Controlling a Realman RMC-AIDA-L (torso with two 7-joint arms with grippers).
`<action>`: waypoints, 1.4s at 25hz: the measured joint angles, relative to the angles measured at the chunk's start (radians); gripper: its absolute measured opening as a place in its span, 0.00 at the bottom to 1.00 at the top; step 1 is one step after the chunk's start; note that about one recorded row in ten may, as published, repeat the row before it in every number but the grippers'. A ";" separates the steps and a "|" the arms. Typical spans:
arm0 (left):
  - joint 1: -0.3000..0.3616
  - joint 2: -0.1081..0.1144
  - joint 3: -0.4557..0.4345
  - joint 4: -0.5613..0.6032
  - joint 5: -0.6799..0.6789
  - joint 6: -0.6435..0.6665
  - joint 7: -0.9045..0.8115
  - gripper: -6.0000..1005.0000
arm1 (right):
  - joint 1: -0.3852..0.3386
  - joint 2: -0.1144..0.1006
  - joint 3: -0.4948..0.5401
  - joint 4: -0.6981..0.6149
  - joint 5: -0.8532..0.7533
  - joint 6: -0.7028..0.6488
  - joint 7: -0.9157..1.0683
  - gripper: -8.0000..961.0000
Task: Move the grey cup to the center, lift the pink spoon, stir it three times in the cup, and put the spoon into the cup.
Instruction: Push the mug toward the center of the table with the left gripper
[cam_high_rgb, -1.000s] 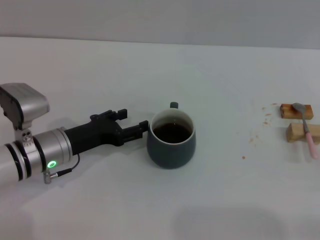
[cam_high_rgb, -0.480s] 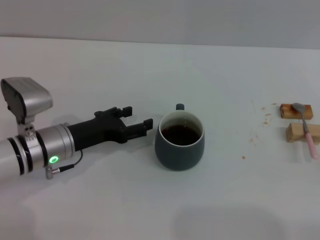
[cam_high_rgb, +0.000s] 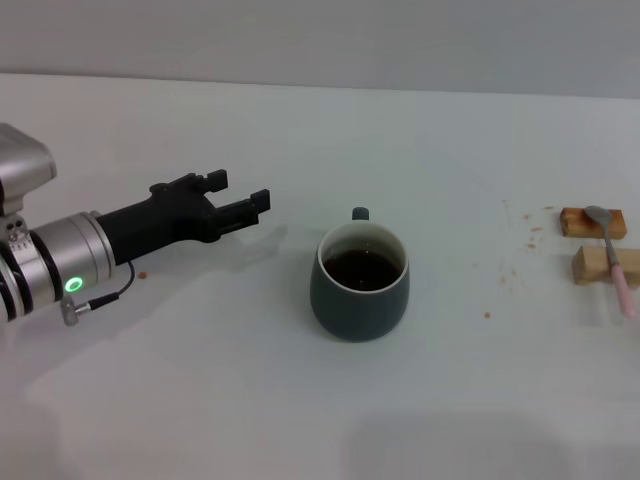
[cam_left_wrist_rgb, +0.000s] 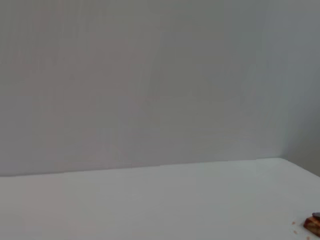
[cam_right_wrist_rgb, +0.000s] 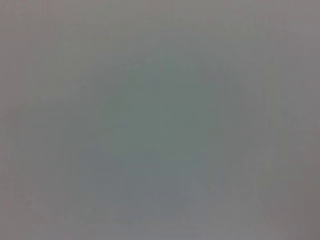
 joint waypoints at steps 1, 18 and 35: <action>-0.004 0.001 0.000 0.000 0.001 0.000 -0.002 0.83 | -0.003 0.000 0.000 -0.003 -0.010 -0.003 0.024 0.54; -0.101 -0.014 0.010 0.041 0.004 -0.025 -0.008 0.83 | -0.047 0.003 -0.207 0.008 -0.016 -0.048 0.093 0.54; -0.077 0.007 -0.115 0.040 -0.002 -0.008 -0.007 0.83 | -0.010 0.002 -0.298 0.048 -0.016 0.036 0.094 0.54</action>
